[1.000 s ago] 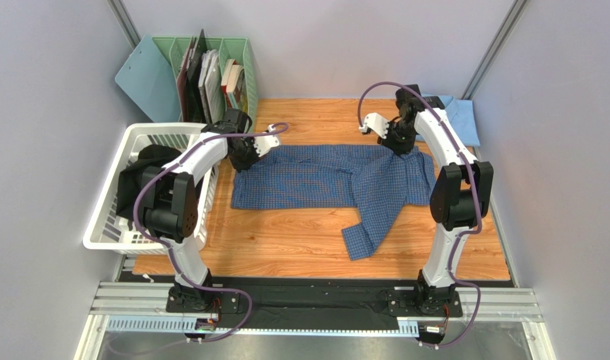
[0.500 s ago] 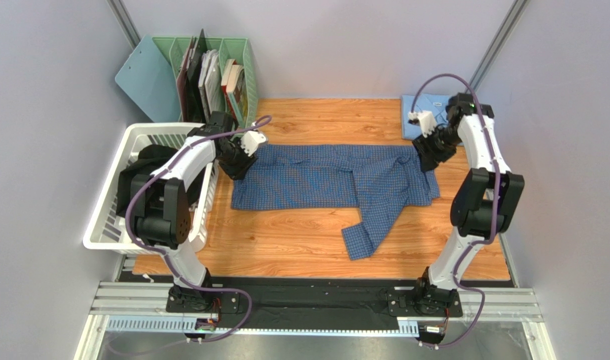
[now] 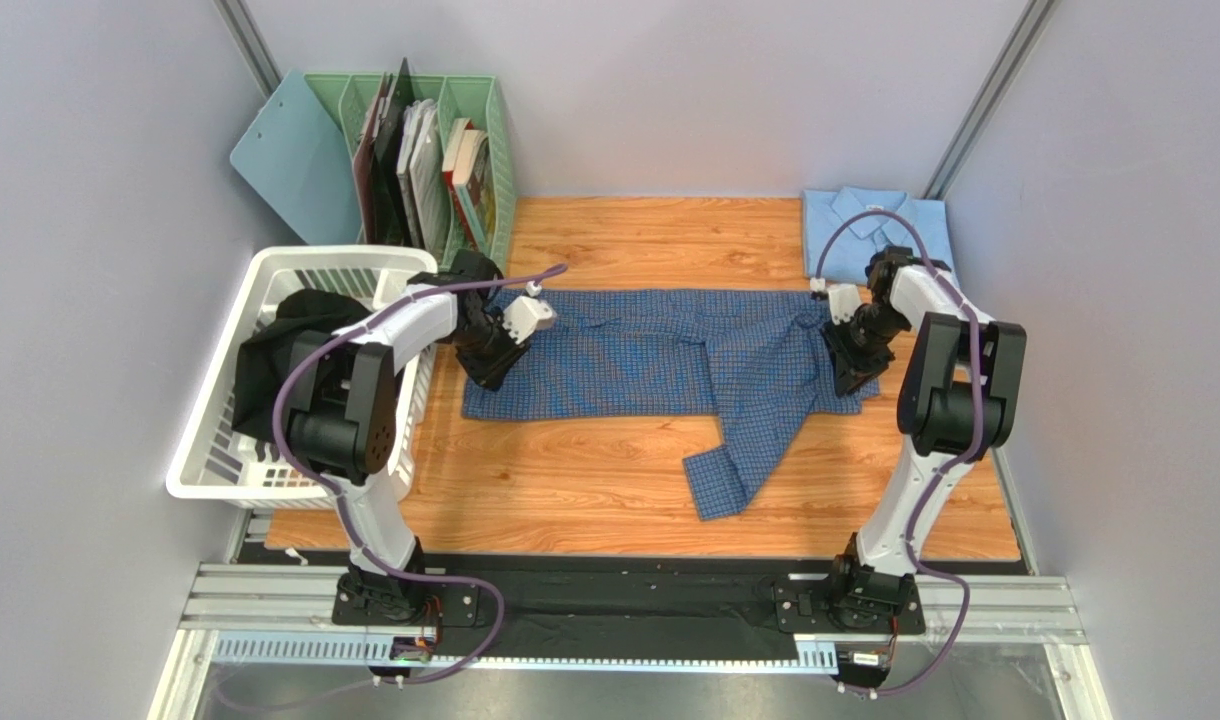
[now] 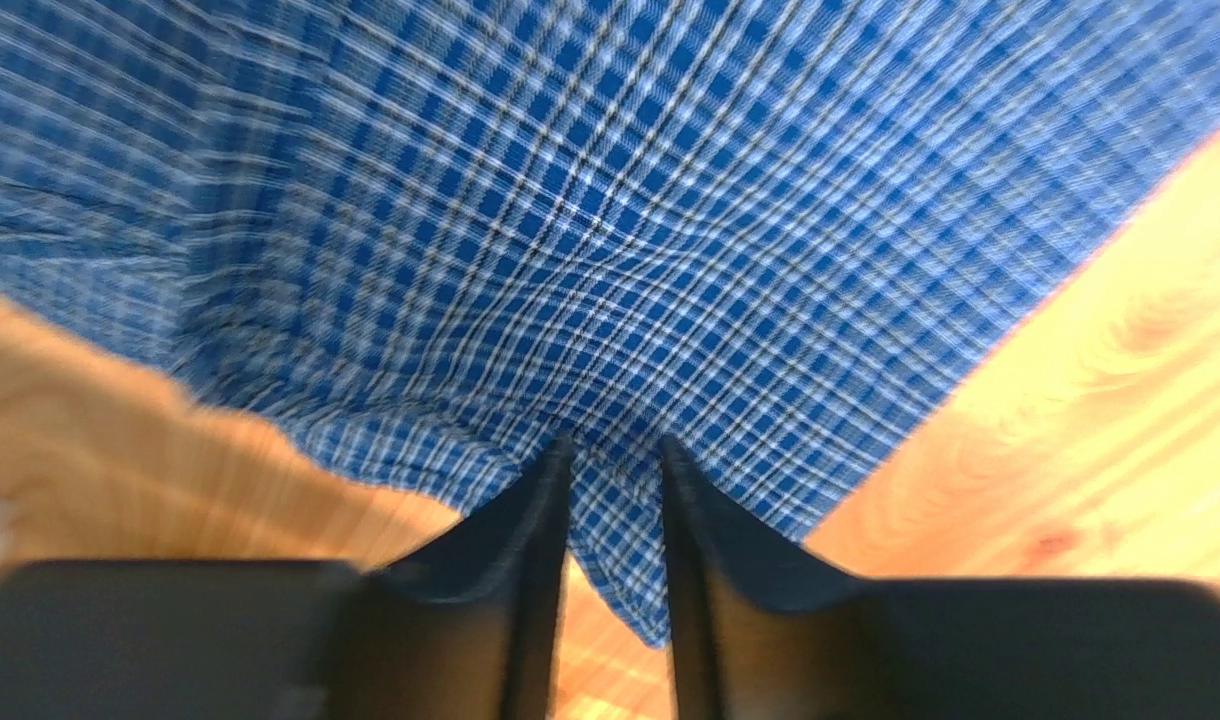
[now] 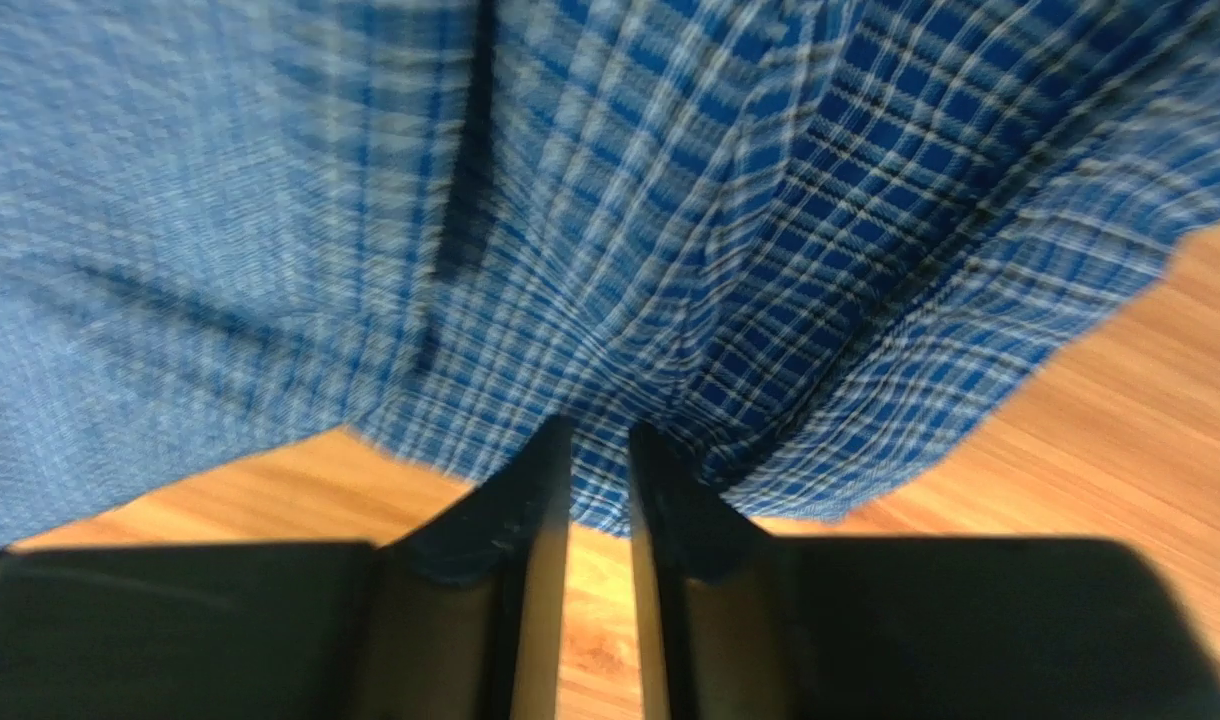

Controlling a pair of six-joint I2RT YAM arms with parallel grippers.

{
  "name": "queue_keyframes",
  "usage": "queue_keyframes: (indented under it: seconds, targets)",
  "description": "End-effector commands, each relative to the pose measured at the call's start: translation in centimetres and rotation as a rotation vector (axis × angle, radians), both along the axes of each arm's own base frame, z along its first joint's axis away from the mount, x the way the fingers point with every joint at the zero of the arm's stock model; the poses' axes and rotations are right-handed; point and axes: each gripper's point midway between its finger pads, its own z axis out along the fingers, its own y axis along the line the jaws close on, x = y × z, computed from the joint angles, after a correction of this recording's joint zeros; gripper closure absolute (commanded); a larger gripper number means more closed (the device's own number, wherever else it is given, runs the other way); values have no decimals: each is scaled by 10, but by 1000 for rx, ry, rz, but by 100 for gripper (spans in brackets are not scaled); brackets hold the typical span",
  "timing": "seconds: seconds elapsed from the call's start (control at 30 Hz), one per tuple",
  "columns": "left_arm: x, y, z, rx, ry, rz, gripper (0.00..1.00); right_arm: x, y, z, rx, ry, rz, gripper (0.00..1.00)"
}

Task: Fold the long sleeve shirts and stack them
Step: Fold the shirt

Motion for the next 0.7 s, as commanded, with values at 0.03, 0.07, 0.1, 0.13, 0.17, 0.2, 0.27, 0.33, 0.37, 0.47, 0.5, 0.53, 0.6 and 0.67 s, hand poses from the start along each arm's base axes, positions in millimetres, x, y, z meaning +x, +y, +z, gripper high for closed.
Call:
queue_keyframes:
  seconds: [0.03, 0.07, 0.1, 0.13, 0.17, 0.2, 0.27, 0.33, 0.37, 0.47, 0.5, 0.53, 0.6, 0.67]
  targets:
    - [-14, 20, -24, 119, 73, -29, 76, -12, -21, -24, -125, 37, -51, 83]
    - [-18, 22, -28, 127, 87, -37, 78, -17, -21, -21, -130, 36, -49, 85]
    - [-20, 23, -28, 133, 88, -50, 82, -26, -20, -24, -128, 56, -45, 86]
    - [-24, 25, -28, 139, 97, -56, 84, -31, -20, -23, -135, 58, -36, 86]
    - [-29, 26, -30, 142, 110, -62, 86, -31, -21, -17, -141, 40, -31, 86]
    - [-31, 27, -29, 142, 107, -74, 87, -33, -21, -15, -145, 35, -29, 85]
    - [-34, 28, -29, 145, 114, -77, 88, -29, -24, -7, -158, 13, -29, 84]
    - [-34, 28, -26, 144, 113, -77, 89, -17, -27, 8, -167, -28, -34, 84]
    - [-35, 28, -24, 145, 114, -77, 89, -20, -26, 11, -164, -12, -31, 85]
    - [-43, 31, -24, 153, 132, -87, 90, -27, -29, 15, -171, 16, -11, 84]
    - [-44, 32, -22, 156, 130, -88, 89, -30, -29, 15, -173, 25, -4, 80]
    - [-43, 31, -20, 155, 120, -92, 87, -29, -28, 21, -157, 12, 0, 77]
    - [-38, 26, -1, 109, 51, -100, 77, -29, -24, 36, -132, -9, -7, 63]
    - [-36, 4, 34, -30, -43, -124, 66, -26, -7, 65, -48, -79, -2, 56]
